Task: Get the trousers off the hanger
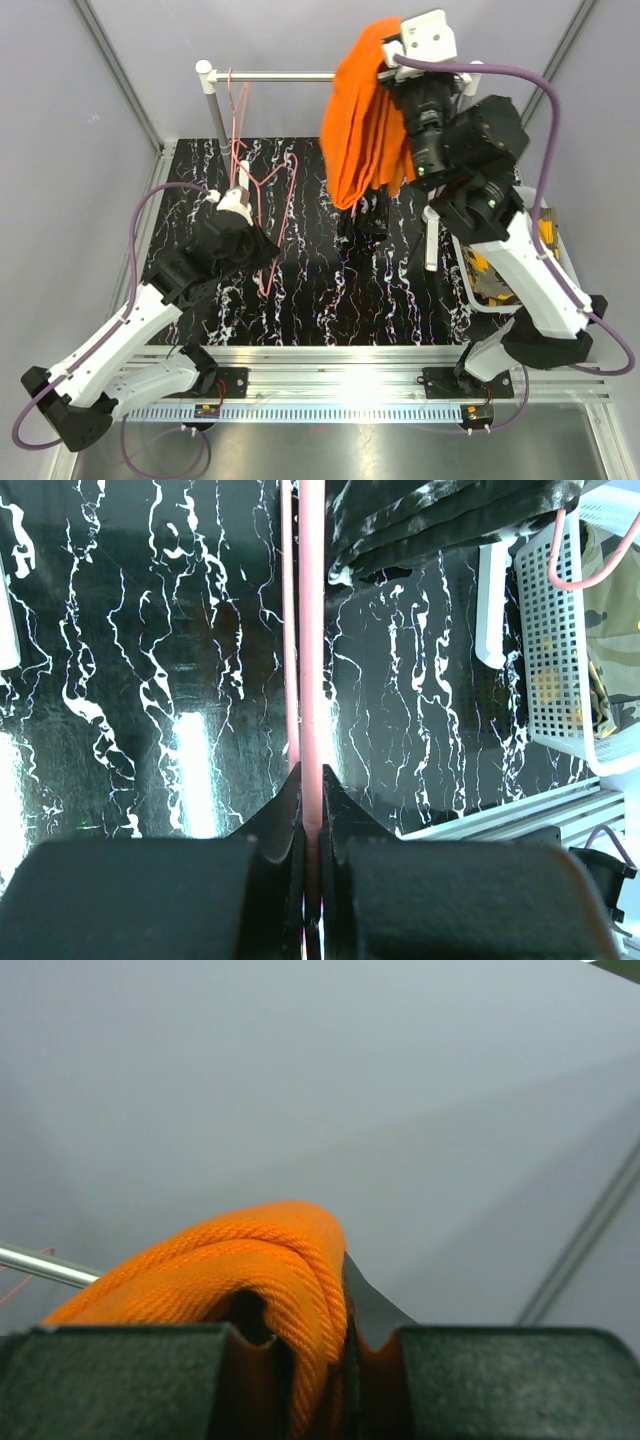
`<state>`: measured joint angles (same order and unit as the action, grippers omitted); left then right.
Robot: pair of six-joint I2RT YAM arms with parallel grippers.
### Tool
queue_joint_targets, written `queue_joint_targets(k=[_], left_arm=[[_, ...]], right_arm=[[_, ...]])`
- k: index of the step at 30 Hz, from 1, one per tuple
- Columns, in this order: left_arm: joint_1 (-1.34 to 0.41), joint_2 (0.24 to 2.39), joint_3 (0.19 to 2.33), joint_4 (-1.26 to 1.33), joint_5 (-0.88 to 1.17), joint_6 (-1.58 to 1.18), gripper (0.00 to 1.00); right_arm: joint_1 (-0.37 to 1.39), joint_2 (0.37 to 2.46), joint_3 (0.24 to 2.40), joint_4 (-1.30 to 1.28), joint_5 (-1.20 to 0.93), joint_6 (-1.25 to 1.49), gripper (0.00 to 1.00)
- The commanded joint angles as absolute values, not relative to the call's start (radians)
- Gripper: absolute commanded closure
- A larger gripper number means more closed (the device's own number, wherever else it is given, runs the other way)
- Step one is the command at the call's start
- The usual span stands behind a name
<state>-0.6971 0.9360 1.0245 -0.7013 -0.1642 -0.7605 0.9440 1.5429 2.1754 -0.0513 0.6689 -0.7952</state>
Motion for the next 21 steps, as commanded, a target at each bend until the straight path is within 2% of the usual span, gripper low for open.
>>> queue_joint_targets(k=[1,8,13,17,18,21], left_arm=[[-0.698,0.910,1.029,-0.638,-0.166,-0.761,1.00],[-0.698,0.867,1.019,-0.663,-0.187,-0.749,1.00],[-0.698,0.848,1.017,-0.673,-0.199,-0.739,1.00],[-0.698,0.842,1.015,-0.670,-0.184,-0.735,1.00],[-0.698,0.842,1.015,-0.670,-0.181,-0.732,1.00],[-0.698,0.844,1.015,-0.669,-0.158,-0.718,1.00]], right_arm=[[0.922,1.422,2.151,0.129,0.765,-0.959,1.00],[0.864,1.217,1.896,0.280,0.867,-1.110,1.00],[0.741,1.062,1.577,0.373,0.917,-1.171,1.00],[0.565,0.977,1.280,0.486,0.957,-1.112,1.00],[0.457,0.956,1.235,0.511,0.974,-1.095,1.00],[0.279,0.930,1.086,0.563,1.017,-1.029,1.00]])
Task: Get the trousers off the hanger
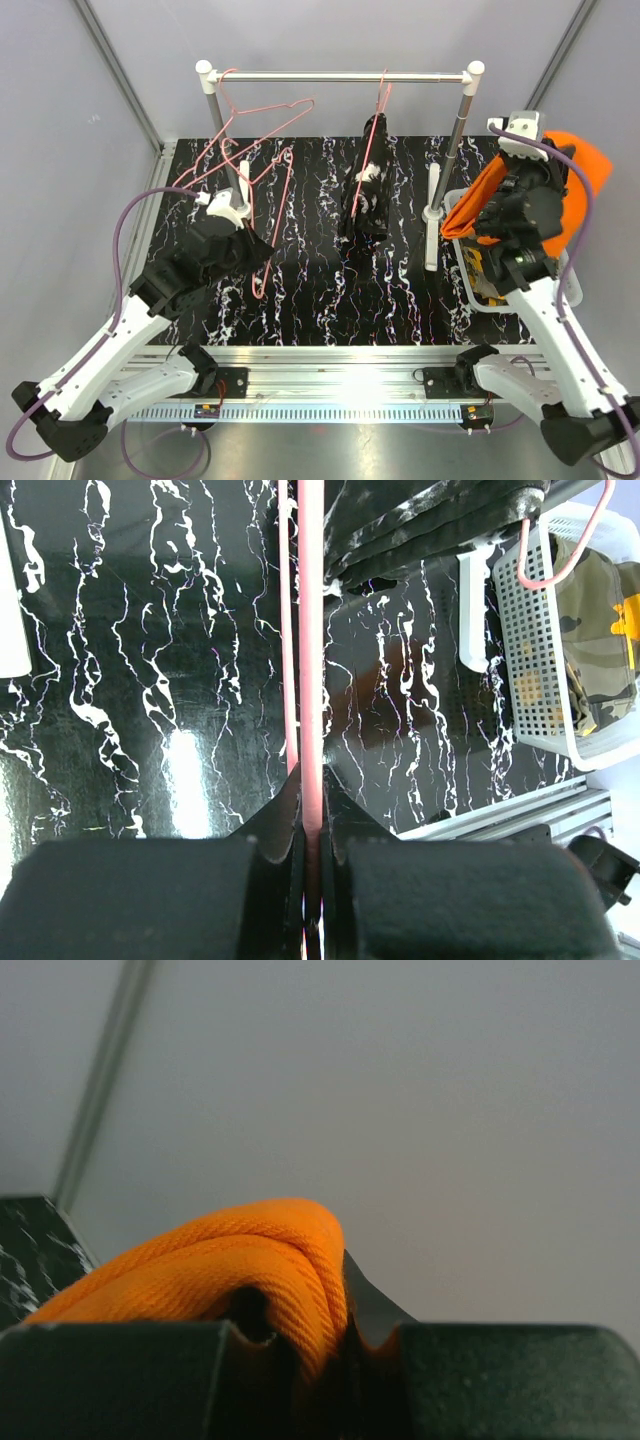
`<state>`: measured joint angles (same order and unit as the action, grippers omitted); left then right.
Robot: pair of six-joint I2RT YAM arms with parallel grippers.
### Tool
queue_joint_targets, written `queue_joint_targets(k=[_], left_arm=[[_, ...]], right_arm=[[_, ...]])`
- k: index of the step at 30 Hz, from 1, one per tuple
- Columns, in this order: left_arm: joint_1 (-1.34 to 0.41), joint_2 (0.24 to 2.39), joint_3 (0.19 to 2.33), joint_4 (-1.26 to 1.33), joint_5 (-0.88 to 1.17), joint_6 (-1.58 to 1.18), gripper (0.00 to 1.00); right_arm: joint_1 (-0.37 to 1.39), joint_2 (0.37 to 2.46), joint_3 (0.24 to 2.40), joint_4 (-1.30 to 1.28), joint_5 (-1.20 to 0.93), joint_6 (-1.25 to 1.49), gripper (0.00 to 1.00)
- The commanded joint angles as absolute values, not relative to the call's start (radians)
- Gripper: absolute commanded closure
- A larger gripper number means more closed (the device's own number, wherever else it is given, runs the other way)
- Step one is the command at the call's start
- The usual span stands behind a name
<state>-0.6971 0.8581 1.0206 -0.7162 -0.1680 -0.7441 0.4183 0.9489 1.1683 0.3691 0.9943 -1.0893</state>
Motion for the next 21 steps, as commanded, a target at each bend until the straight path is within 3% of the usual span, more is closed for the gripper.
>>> queue_joint_targets(k=[1,6,21], left_arm=[[-0.698,0.845,1.012,-0.667,-0.150,-0.712,1.00],[-0.698,0.838,0.985,-0.660,-0.117,-0.675,1.00],[-0.698,0.798,0.822,-0.572,-0.006,-0.557,1.00]], right_arm=[[0.249,0.927,1.056,0.586,1.044,-1.031,1.00],[0.107,0.913,0.899,0.869,1.095,-1.195,1.00],[0.094,0.718,0.815,0.809,0.973,-1.551,1.00]])
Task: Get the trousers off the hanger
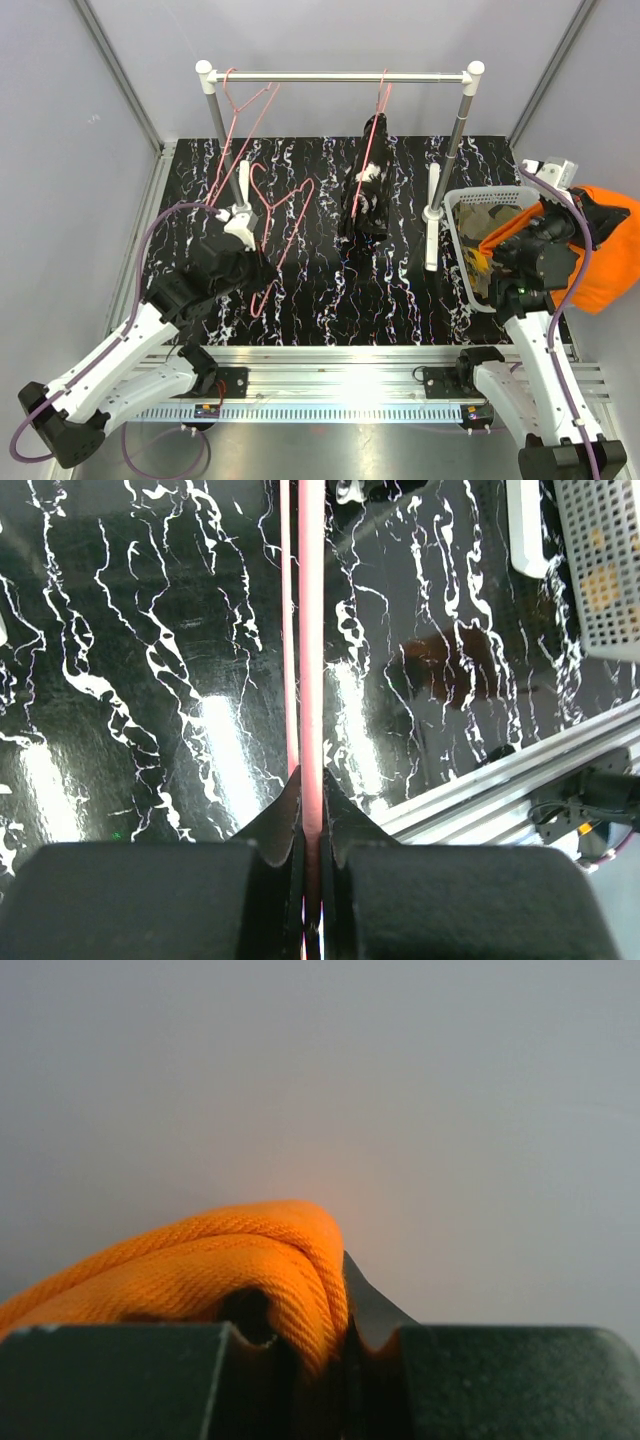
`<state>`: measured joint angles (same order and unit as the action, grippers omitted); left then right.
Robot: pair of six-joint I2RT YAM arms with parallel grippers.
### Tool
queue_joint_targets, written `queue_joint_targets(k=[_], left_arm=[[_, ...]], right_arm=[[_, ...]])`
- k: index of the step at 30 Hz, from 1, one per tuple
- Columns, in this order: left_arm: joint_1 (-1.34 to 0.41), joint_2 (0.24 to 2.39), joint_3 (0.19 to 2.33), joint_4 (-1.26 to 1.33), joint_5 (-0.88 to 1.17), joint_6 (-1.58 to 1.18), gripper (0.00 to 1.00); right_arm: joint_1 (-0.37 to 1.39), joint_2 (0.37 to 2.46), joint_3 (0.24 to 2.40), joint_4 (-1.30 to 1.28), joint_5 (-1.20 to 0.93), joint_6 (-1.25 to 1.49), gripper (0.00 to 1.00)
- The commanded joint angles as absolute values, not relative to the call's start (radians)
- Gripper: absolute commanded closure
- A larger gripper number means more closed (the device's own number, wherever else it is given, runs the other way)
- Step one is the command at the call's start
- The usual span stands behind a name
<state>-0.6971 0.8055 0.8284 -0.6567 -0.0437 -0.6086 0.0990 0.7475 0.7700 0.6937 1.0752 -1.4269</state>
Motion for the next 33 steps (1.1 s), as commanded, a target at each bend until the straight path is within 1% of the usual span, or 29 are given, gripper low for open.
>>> queue_joint_targets(k=[1,4,5,10,13,16,17,19,20,22,24,25,26,28,29,30,31,32,33], left_arm=[[-0.698,0.793,0.819,-0.571,-0.006,-0.554,1.00],[-0.698,0.766,0.813,-0.561,0.038,-0.549,1.00],[-0.698,0.758,0.816,-0.563,0.046,-0.545,1.00],[-0.698,0.718,0.856,-0.600,0.117,-0.497,1.00],[-0.698,0.697,0.885,-0.624,0.095,-0.471,1.00],[-0.698,0.692,0.929,-0.660,0.074,-0.448,1.00],[-0.698,0.686,0.946,-0.669,0.074,-0.445,1.00],[-0.698,0.678,0.963,-0.678,0.058,-0.440,1.00],[-0.698,0.670,0.969,-0.680,0.057,-0.439,1.00],[-0.698,0.664,0.991,-0.692,0.045,-0.433,1.00],[-0.698,0.661,1.006,-0.707,0.029,-0.423,1.00],[-0.698,0.661,1.009,-0.710,0.025,-0.420,1.00],[-0.698,0.661,1.012,-0.719,0.022,-0.416,1.00],[-0.698,0.669,1.019,-0.726,0.006,-0.411,1.00],[-0.698,0.672,1.020,-0.729,0.006,-0.410,1.00],[-0.698,0.679,1.023,-0.730,0.003,-0.408,1.00],[-0.698,0.684,1.028,-0.732,0.003,-0.408,1.00],[-0.698,0.687,1.038,-0.735,0.003,-0.408,1.00],[-0.698,0.692,1.046,-0.736,-0.024,-0.410,1.00]], right_arm=[[0.094,0.712,0.799,0.777,0.965,-1.545,1.00],[0.092,0.696,0.738,0.730,0.930,-1.537,1.00],[0.092,0.690,0.677,0.730,0.914,-1.523,1.00],[0.078,0.684,0.484,0.634,0.749,-1.380,1.00],[0.078,0.745,0.465,0.623,0.692,-1.300,0.99],[0.078,0.882,0.506,0.661,0.678,-1.276,0.97],[0.078,0.970,0.521,0.690,0.686,-1.267,0.96],[0.080,1.061,0.569,0.709,0.715,-1.237,0.91],[0.081,1.139,0.580,0.712,0.721,-1.217,0.89],[0.083,1.213,0.612,0.700,0.730,-1.149,0.83],[0.084,1.294,0.650,0.643,0.721,-1.082,0.73],[0.084,1.316,0.708,0.567,0.722,-0.990,0.66],[0.084,1.348,0.744,0.513,0.732,-0.933,0.53],[0.084,1.359,0.828,0.357,0.730,-0.791,0.43],[0.083,1.344,0.856,0.291,0.718,-0.734,0.33],[0.084,1.324,0.882,0.219,0.662,-0.673,0.22],[0.080,1.306,0.931,0.067,0.613,-0.546,0.13],[0.072,1.264,0.952,0.008,0.559,-0.481,0.01],[0.066,1.246,0.978,-0.086,0.437,-0.416,0.01]])
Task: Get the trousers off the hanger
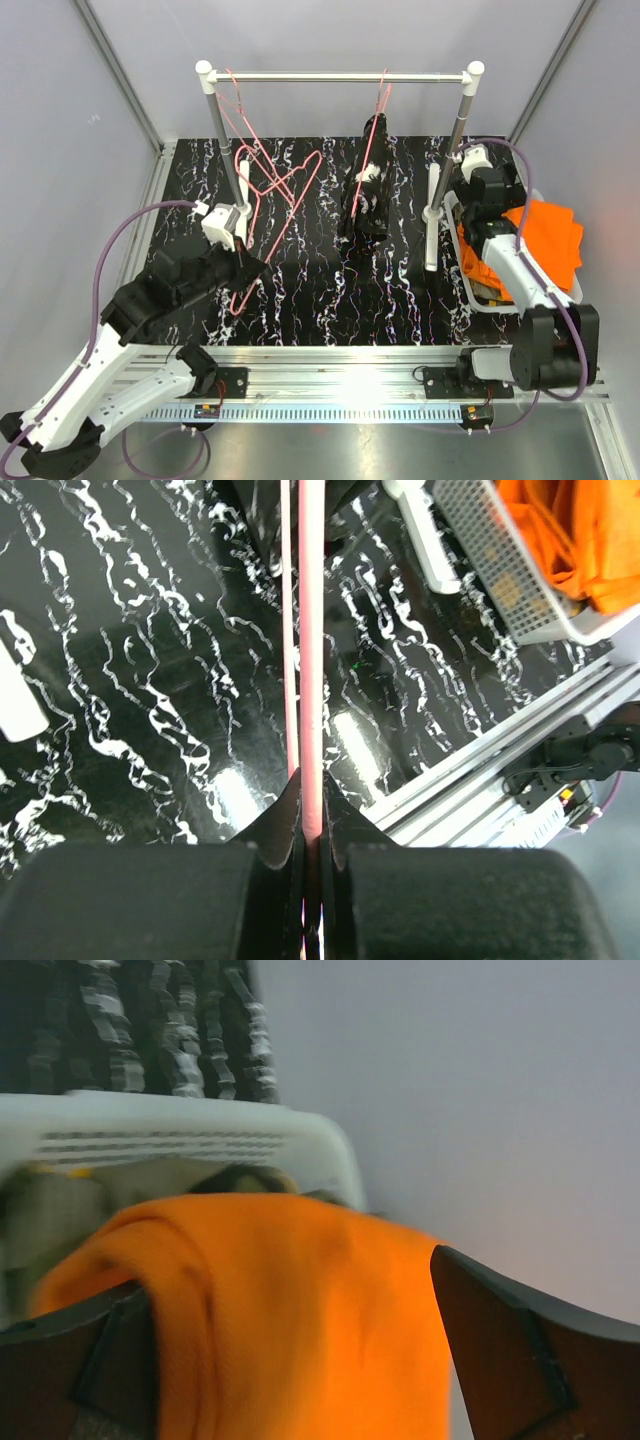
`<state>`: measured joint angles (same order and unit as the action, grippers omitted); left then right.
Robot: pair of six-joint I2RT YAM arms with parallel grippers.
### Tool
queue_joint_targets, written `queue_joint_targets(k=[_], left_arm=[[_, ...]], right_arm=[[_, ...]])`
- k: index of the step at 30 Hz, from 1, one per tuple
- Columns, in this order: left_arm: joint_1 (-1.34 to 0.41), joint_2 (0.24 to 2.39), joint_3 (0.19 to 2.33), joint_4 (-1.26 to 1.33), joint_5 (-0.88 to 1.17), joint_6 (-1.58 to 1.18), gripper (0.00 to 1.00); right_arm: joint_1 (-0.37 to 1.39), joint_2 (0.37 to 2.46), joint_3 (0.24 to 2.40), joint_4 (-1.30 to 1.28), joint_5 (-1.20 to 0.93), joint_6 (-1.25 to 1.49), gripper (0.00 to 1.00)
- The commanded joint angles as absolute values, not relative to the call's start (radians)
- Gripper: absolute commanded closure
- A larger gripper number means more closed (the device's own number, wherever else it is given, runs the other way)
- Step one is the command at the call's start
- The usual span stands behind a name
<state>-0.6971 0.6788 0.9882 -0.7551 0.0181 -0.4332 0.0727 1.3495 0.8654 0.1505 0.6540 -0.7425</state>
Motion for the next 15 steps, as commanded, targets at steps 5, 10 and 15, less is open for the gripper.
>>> queue_joint_targets(k=[5,10,15], left_arm=[[-0.698,0.755,1.161,-0.778,-0.069,-0.413,1.00],[-0.698,0.801,1.268,-0.808,-0.080,-0.417,1.00],[-0.698,0.845,1.422,-0.857,-0.107,-0.417,1.00]], right_arm=[[0.009,1.148,1.086,-0.412,0.196,-0.025,0.00],[-0.064,1.089,1.005,-0.368,0.193,0.236,0.00],[-0.207,1.268,1.057,-0.558,0.435,0.559,0.01]])
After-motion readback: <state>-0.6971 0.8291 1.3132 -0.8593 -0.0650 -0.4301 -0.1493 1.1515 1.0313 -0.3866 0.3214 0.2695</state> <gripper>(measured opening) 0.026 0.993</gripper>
